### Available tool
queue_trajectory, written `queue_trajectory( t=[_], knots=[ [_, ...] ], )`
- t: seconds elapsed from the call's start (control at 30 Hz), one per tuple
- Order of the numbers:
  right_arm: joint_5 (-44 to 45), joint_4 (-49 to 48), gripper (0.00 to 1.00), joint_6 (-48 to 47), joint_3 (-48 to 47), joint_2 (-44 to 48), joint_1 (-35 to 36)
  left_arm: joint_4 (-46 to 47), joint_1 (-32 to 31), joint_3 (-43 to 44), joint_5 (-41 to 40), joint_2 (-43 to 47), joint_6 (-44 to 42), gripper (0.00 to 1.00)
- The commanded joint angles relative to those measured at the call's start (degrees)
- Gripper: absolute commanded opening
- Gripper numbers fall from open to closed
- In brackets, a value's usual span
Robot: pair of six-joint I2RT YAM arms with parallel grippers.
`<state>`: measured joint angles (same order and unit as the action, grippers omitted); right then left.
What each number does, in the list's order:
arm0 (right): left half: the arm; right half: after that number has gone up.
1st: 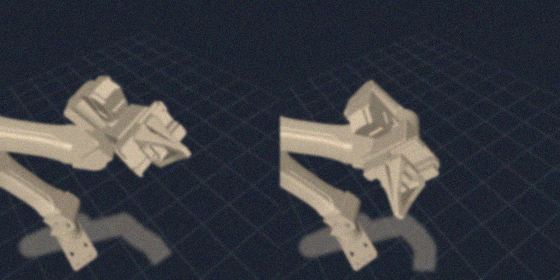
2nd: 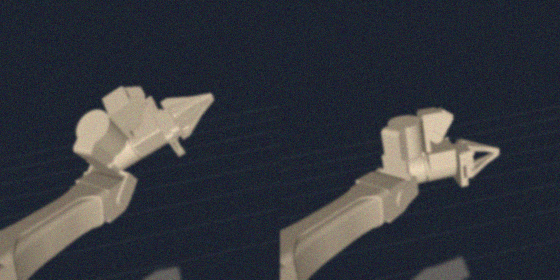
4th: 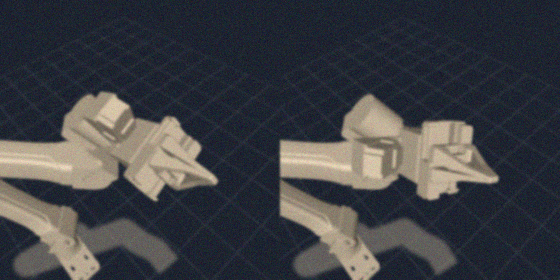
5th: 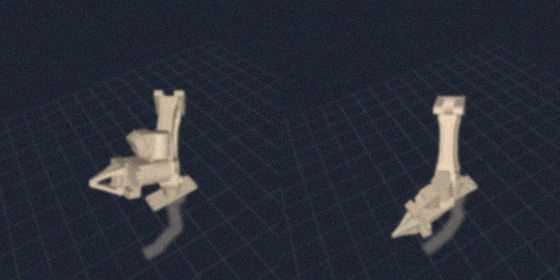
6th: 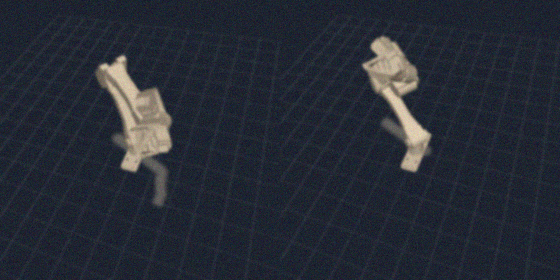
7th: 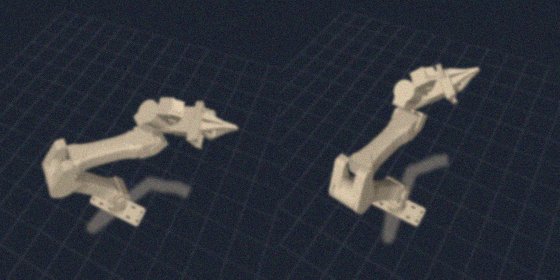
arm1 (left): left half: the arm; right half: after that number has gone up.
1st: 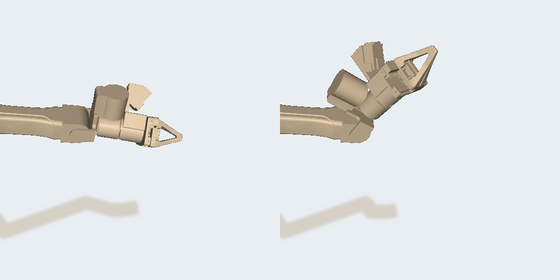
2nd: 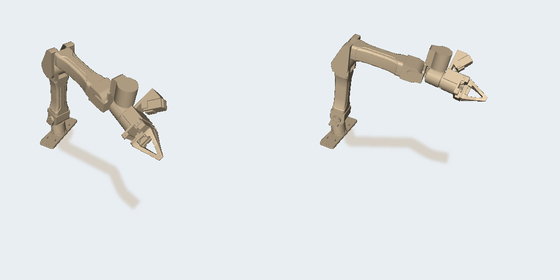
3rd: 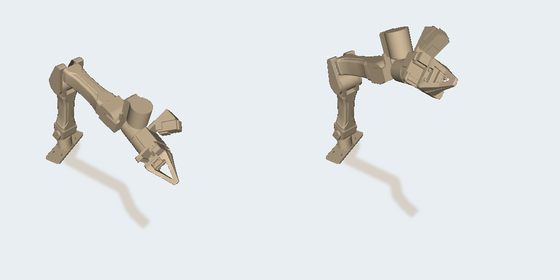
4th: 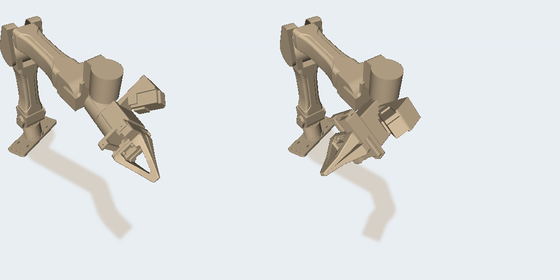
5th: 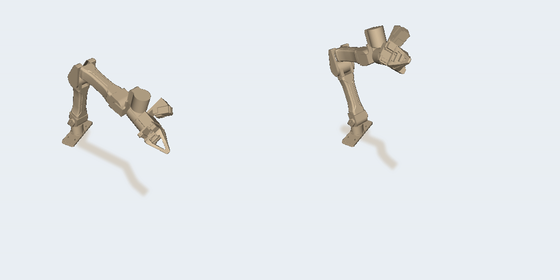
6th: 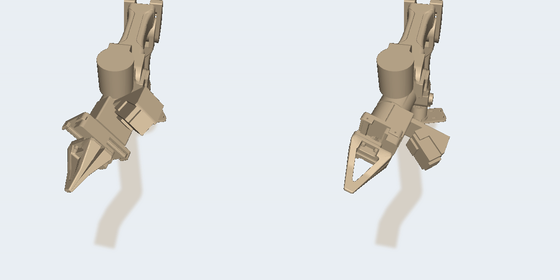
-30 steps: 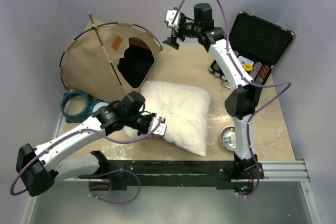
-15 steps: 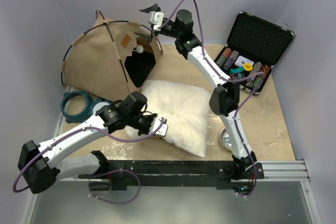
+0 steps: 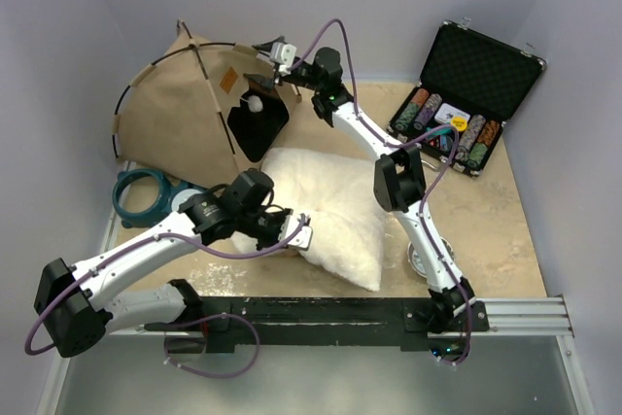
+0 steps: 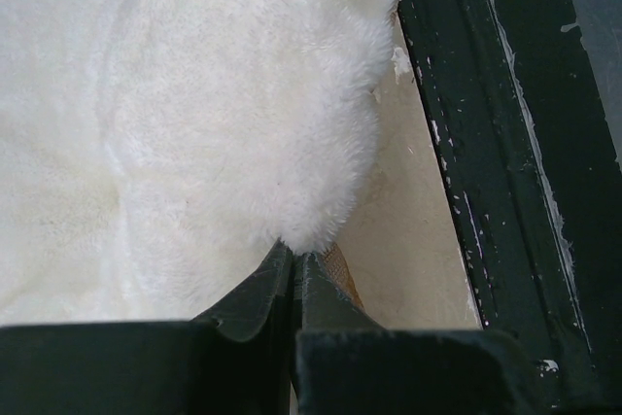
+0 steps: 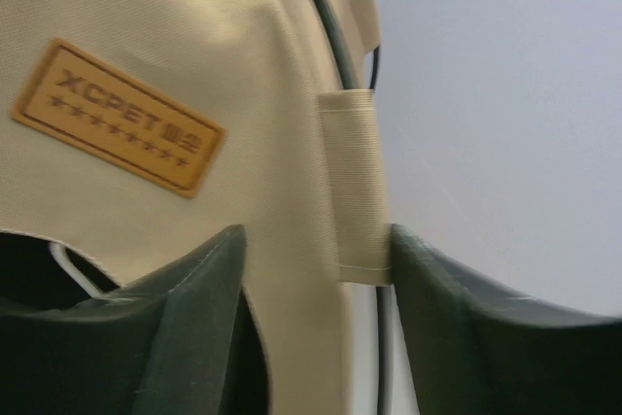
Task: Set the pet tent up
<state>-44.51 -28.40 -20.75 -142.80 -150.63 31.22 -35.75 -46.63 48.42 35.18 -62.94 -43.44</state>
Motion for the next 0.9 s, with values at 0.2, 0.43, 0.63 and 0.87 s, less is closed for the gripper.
queue_trajectory(
  t=[0.2, 0.43, 0.63, 0.87],
  knots=[
    [0.48, -4.64, 0.00, 2.12, 4.55, 7.36, -0.20, 1.64, 0.31, 2.29, -0.11, -0.43, 1.17, 0.00],
    [4.34, -18.07, 0.00, 18.69, 11.21, 16.93, -1.60, 2.26, 0.31, 2.11, -0.37, 0.27, 2.74, 0.00],
    [11.19, -31.61, 0.00, 28.04, 25.10, 28.09, -2.83, 2.61, 0.31, 1.06, -0.81, 1.15, 3.98, 0.00],
    [22.17, -34.35, 0.00, 17.28, 40.56, 38.47, -4.33, 2.52, 0.31, 0.97, -1.16, 2.03, 4.50, 0.00]
  ],
)
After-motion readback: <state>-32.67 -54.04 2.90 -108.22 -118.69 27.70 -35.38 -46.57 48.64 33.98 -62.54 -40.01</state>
